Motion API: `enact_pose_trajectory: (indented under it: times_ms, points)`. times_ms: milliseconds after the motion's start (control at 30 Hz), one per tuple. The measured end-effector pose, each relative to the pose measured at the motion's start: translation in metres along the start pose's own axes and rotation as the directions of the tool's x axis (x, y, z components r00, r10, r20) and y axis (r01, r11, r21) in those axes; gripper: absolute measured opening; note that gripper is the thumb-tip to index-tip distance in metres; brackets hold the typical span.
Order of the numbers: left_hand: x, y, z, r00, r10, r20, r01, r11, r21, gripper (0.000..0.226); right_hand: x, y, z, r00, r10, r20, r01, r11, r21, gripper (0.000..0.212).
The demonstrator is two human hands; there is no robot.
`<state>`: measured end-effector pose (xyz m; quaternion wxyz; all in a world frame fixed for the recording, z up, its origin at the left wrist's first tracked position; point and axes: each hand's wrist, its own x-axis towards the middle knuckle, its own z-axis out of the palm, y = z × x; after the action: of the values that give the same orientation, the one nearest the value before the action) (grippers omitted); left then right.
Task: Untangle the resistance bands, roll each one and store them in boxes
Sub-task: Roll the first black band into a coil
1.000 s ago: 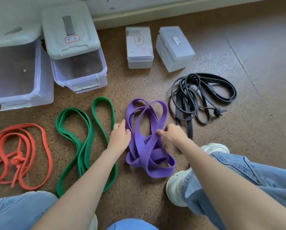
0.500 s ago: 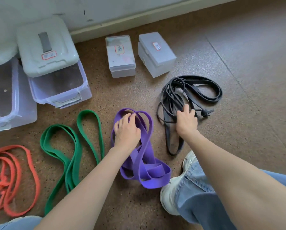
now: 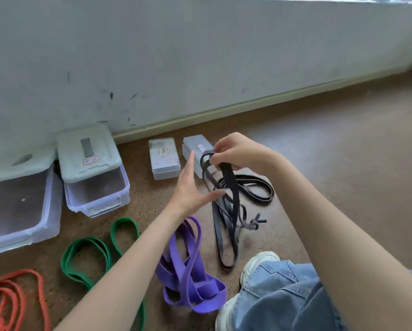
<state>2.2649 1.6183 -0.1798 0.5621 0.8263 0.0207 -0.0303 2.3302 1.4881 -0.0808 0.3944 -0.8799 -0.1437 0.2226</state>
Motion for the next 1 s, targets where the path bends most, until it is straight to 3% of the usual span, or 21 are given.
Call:
enact_pose_trajectory:
  times_ms: [67,133,200,333,400,467,533,667,800,933,1000]
  points:
    - [-0.009,0.029,-0.009,0.994,0.054,0.090,-0.037,0.984,-0.175,0.072,-0.028,-0.029,-0.002,0.982,-0.139,0.131,0.104,0.965,0.239,0.004]
    - [-0.026,0.047,-0.015,0.976,0.111,0.190,-0.048,0.950,-0.308,0.030,-0.051,-0.054,-0.003,0.951,-0.283,0.124,0.197,0.866,0.459,0.003]
    - [-0.048,0.053,-0.021,0.958,0.144,0.248,-0.059,0.945,-0.320,0.008,-0.066,-0.073,-0.001,0.943,-0.328,0.063,0.253,0.824,0.506,0.006]
    - [-0.084,0.060,-0.060,0.967,-0.012,0.256,0.112,0.918,-0.380,0.025,-0.078,-0.085,0.007,0.972,-0.213,-0.102,0.236,0.856,0.460,0.009]
    - [-0.097,0.060,-0.095,0.983,-0.028,0.180,0.076,0.961,-0.264,0.020,-0.081,-0.086,0.010,0.978,-0.148,-0.150,0.204,0.836,0.509,0.015]
    - [-0.109,0.059,-0.131,0.990,0.004,0.141,0.023,0.982,-0.186,0.016,-0.084,-0.089,0.013,0.982,-0.151,-0.109,0.186,0.853,0.487,0.017]
    - [-0.120,0.055,-0.159,0.993,-0.026,0.114,0.051,0.975,-0.218,0.016,-0.087,-0.096,0.021,0.976,-0.216,0.027,0.187,0.897,0.400,0.008]
    - [-0.137,0.054,-0.195,0.997,0.013,0.082,0.002,0.985,-0.172,0.029,-0.094,-0.112,0.047,0.930,-0.266,0.255,0.229,0.959,0.165,0.020]
    - [-0.139,0.054,-0.213,0.995,0.102,-0.001,-0.102,0.990,-0.095,0.012,-0.099,-0.126,0.064,0.919,-0.341,0.198,0.300,0.930,0.212,0.009]
    - [-0.140,0.057,-0.203,0.990,0.085,0.112,-0.073,0.992,-0.108,0.040,-0.098,-0.148,0.070,0.912,-0.381,0.154,0.311,0.885,0.348,0.009]
    - [-0.133,0.063,-0.193,0.996,0.081,0.049,-0.076,0.993,-0.092,0.047,-0.094,-0.161,0.073,0.920,-0.368,0.136,0.311,0.896,0.316,0.008]
